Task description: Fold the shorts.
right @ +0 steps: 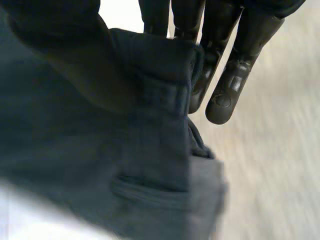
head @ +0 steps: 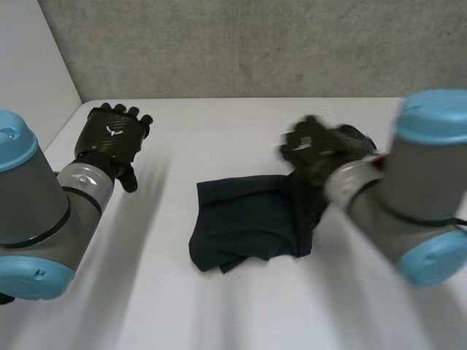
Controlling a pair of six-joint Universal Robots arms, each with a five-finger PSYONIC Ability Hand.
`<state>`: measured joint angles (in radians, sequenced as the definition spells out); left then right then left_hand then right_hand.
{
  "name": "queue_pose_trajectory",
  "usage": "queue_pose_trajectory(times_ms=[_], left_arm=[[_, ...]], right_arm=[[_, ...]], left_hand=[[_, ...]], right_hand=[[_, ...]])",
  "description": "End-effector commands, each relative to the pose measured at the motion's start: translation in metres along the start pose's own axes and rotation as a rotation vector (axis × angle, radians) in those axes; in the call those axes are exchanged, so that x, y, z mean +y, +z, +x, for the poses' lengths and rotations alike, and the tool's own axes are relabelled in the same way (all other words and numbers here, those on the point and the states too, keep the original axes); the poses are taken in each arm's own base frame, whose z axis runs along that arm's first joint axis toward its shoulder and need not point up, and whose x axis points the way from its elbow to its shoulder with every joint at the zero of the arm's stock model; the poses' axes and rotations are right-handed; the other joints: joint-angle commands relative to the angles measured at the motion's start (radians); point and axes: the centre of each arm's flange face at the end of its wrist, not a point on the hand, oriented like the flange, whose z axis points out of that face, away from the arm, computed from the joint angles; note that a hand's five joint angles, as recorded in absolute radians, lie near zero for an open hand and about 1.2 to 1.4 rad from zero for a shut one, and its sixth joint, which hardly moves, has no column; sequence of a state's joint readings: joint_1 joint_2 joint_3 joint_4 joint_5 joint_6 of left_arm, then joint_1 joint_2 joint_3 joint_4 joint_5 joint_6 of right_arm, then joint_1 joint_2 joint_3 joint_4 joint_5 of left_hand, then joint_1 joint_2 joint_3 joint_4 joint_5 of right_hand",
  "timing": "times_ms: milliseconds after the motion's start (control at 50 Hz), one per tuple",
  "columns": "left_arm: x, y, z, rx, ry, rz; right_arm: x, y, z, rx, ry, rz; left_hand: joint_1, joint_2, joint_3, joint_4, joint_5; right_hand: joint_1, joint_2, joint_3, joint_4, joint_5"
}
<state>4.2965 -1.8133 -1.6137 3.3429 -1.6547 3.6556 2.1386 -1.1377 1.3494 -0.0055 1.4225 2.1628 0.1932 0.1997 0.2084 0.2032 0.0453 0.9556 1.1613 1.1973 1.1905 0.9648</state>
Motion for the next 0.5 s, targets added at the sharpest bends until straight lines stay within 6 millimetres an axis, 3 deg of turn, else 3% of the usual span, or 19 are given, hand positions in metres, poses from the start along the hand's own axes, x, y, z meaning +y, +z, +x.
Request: queue_pose_trajectory(times_ms=[20,80,120,180,260,280,340,440,500], left_arm=[[-0.005,0.002,-0.001,-0.006,-0.063,0.017],[-0.008,0.004,-0.003,-0.013,-0.087,0.027],[-0.01,0.004,-0.004,-0.016,-0.1,0.033],[-0.016,0.007,-0.008,-0.026,-0.125,0.052],[-0.026,0.011,-0.012,-0.037,-0.163,0.085],[-0.028,0.013,-0.012,-0.036,-0.178,0.089],[-0.033,0.015,-0.012,-0.036,-0.201,0.106],[-0.042,0.021,0.011,0.029,-0.26,0.129],[-0.042,0.019,0.03,0.084,-0.275,0.111]], right_arm=[[-0.055,-0.008,-0.097,-0.276,-0.111,0.274],[-0.054,-0.015,-0.118,-0.383,-0.101,0.34],[-0.054,-0.021,-0.123,-0.432,-0.077,0.377],[-0.057,-0.023,-0.12,-0.437,-0.045,0.39],[-0.053,-0.013,-0.084,-0.35,0.132,0.313],[-0.051,-0.012,-0.06,-0.296,0.25,0.288],[-0.049,-0.014,-0.029,-0.232,0.431,0.269],[-0.03,-0.008,0.019,-0.118,0.702,0.237],[-0.015,-0.001,0.027,-0.092,0.743,0.193]], left_hand=[[-0.009,-0.016,-0.024,-0.019,-0.036],[-0.009,-0.016,-0.024,-0.019,-0.036],[-0.009,-0.016,-0.024,-0.019,-0.036],[-0.009,-0.016,-0.024,-0.019,-0.036],[-0.009,-0.016,-0.024,-0.019,-0.036],[-0.003,-0.01,-0.018,-0.013,-0.03],[0.0,-0.007,-0.015,-0.01,-0.027],[0.006,-0.001,-0.01,-0.004,-0.021],[0.006,-0.001,-0.01,-0.004,-0.021]], right_hand=[[0.441,0.235,0.199,0.206,0.257],[0.026,-0.179,-0.215,-0.209,-0.157],[-0.427,-0.633,-0.669,-0.662,-0.611],[-0.781,-0.987,-1.023,-1.016,-0.965],[-0.781,-0.987,-1.023,-1.016,-0.965],[-0.781,-0.987,-1.023,-1.016,-0.965],[-0.781,-0.987,-1.023,-1.016,-0.965],[-0.781,-0.987,-1.023,-1.016,-0.965],[-0.781,-0.987,-1.023,-1.016,-0.965]])
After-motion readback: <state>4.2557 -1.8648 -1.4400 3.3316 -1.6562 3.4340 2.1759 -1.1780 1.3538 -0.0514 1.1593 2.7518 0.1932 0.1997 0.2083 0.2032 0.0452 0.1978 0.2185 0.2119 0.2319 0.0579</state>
